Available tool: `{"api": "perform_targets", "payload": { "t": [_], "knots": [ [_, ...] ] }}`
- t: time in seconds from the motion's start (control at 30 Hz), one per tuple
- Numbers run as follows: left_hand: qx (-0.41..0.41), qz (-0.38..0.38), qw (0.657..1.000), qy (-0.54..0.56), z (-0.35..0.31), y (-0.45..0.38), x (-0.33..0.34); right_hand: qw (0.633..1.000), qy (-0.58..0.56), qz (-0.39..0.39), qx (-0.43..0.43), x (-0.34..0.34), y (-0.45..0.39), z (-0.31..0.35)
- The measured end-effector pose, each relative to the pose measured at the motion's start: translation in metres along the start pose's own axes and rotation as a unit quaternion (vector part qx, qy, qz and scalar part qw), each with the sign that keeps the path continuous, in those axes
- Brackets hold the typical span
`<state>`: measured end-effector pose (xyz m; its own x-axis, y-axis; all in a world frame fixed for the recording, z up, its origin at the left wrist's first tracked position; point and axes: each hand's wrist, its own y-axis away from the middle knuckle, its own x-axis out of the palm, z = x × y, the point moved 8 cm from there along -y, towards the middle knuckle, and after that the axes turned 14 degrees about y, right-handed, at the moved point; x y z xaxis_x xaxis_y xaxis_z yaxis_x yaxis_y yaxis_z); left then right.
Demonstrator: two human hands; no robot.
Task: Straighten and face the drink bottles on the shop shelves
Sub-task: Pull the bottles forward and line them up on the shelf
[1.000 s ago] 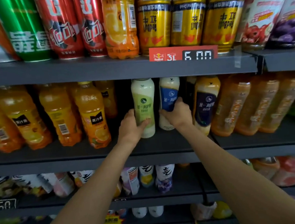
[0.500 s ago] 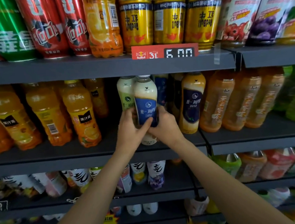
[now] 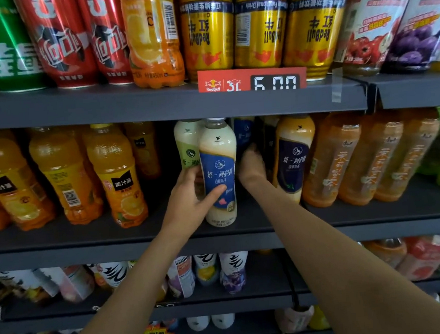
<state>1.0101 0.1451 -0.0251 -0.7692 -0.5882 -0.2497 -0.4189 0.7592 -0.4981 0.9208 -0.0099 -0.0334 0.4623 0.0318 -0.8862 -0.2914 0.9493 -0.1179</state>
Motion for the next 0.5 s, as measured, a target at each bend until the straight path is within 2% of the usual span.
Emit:
{"api": "perform_targets", "payload": {
  "t": [0.13, 0.27, 0.5],
  "knots": [
    [0.005, 0.004, 1.000, 0.003, 0.000, 0.000, 0.002, 0.999, 0.019, -0.044, 0.027, 0.002, -0.002, -0.001],
    [0.005, 0.002, 1.000, -0.006, 0.001, 0.000, 0.001, 0.995, 0.059, -0.076, -0.007, -0.002, 0.013, 0.004],
    [-0.007, 0.008, 1.000, -0.012, -0.001, 0.000, 0.004, 0.994, 0.018, -0.109, -0.008, -0.009, 0.042, -0.006]
  ]
}}
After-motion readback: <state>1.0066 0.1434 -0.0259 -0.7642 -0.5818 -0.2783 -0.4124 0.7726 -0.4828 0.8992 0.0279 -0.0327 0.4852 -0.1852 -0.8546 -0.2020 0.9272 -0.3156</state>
